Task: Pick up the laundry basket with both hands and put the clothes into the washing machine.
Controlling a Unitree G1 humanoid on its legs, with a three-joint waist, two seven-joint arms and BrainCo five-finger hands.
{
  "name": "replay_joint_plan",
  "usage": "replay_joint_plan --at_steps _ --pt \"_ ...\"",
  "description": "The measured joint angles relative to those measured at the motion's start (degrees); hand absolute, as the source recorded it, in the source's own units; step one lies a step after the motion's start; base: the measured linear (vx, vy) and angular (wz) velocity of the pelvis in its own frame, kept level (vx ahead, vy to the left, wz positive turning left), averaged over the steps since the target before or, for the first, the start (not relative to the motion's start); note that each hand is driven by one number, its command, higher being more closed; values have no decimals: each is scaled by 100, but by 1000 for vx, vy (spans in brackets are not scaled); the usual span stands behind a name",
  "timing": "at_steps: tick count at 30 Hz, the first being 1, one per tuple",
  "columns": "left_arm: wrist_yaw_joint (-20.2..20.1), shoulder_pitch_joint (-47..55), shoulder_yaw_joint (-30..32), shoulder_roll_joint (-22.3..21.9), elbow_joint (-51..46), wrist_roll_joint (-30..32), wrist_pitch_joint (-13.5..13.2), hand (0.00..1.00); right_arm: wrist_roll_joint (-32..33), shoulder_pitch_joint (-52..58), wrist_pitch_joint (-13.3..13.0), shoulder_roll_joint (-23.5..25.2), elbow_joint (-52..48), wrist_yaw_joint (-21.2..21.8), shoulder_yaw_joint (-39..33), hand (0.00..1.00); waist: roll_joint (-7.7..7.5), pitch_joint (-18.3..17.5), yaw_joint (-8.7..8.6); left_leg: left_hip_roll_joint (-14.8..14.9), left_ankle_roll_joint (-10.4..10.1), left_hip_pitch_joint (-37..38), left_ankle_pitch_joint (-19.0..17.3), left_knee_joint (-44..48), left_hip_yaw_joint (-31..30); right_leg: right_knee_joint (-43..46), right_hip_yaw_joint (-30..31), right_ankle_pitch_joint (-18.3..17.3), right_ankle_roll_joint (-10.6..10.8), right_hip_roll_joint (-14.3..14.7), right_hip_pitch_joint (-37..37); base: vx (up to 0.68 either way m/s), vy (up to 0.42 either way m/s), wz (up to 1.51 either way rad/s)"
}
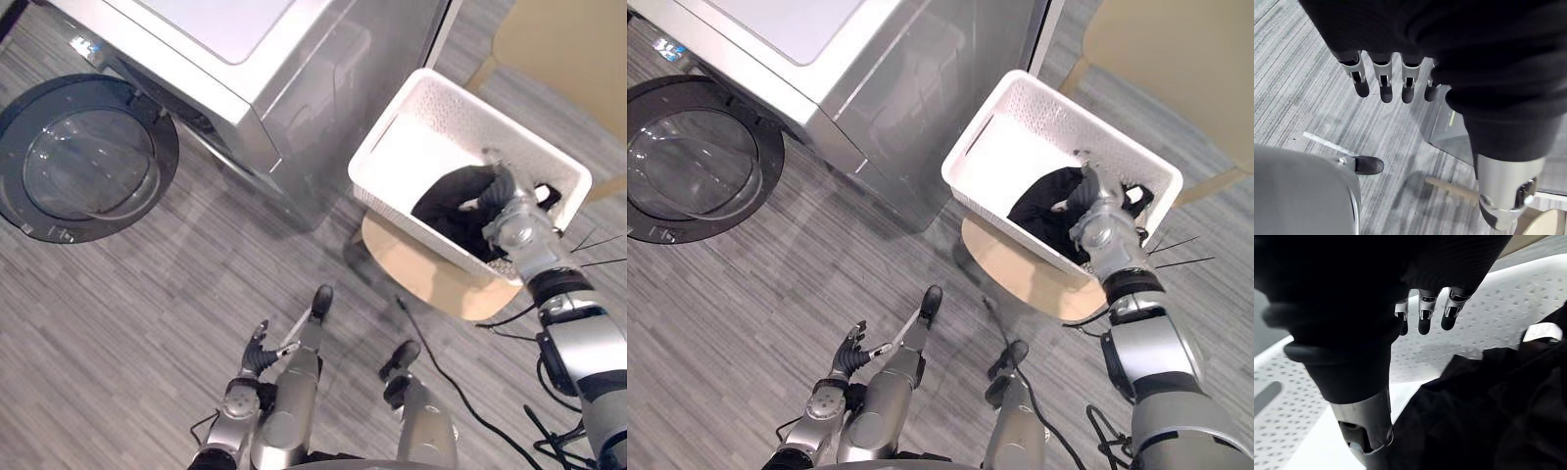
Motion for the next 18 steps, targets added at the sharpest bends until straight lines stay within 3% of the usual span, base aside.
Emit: replay_joint_plan --at_steps 7,8,10,18 --pt "13 -438 -227 -71 -21 -125 -35 0 -256 -458 88 -423 651 240 742 0 286 176 21 7 -84 -474 105 -1 -172 114 99 -26 -44 -5 -562 -7 -71 -5" --pt "15 -534 -229 -72 -19 -179 -49 0 -294 -472 88 -465 662 281 908 100 352 226 55 17 -82 -524 119 -2 -191 131 100 -31 -53 0 -621 -36 -50 -3" --pt "18 -634 -234 -72 -28 -197 -71 0 -293 -540 95 -483 685 228 994 100 392 269 132 23 -83 -583 119 -9 -188 242 167 -75 -82 -23 -763 -64 -64 -9" --pt "46 -885 -337 -229 -28 -287 -91 0 -54 -787 156 -732 360 103 1084 100 391 269 150 -50 -134 -708 149 -92 -206 1115 304 -526 -88 -317 -1289 -58 -50 5"
